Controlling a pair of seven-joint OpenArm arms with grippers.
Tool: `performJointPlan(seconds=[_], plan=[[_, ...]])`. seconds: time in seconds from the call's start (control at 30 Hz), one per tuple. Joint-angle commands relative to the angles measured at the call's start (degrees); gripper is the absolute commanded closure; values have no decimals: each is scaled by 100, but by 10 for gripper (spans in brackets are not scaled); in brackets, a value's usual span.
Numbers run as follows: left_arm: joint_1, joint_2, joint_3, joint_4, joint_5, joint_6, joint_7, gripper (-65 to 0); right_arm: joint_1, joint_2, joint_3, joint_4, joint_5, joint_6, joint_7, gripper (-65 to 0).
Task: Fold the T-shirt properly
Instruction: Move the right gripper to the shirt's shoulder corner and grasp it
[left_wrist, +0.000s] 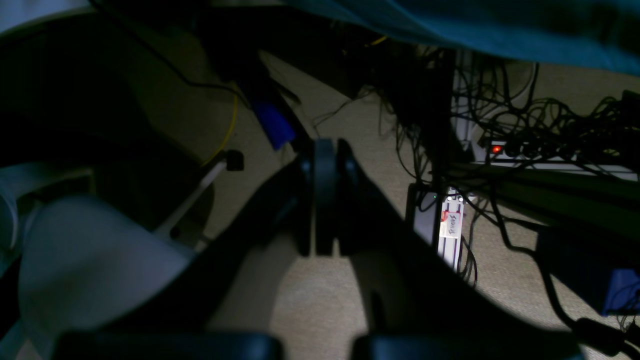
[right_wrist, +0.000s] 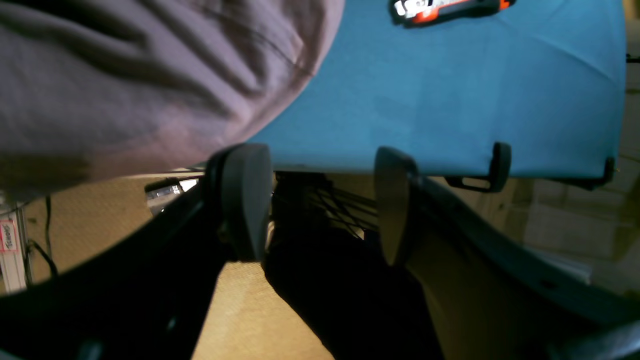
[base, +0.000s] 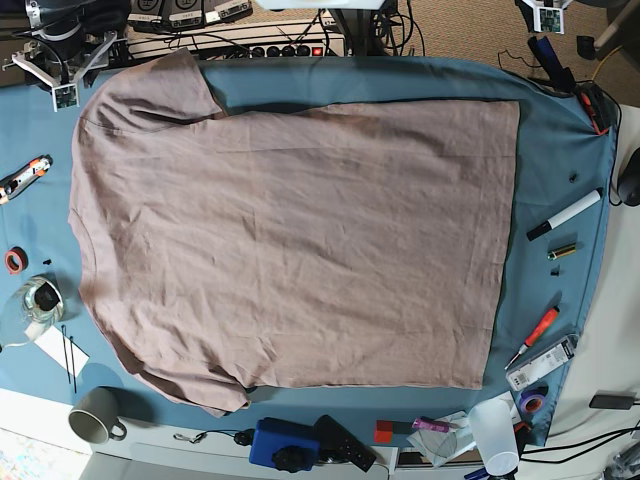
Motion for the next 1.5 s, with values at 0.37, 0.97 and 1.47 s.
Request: performJointPlan(seconds=[0.37,0.97,1.47], plan=[[107,-15,-20,90,-13,44,-87,0,815,50,57,-990,1622,807,68,-325],[-81,-15,-17,90,-11,42,-87,0,1429,-396,1014,-2109,3062,1808,-44,-324],[-85,-144,-17,90,-13,39,-90,0,1805,-407,1104,-2343,2892,1757,87,-324]])
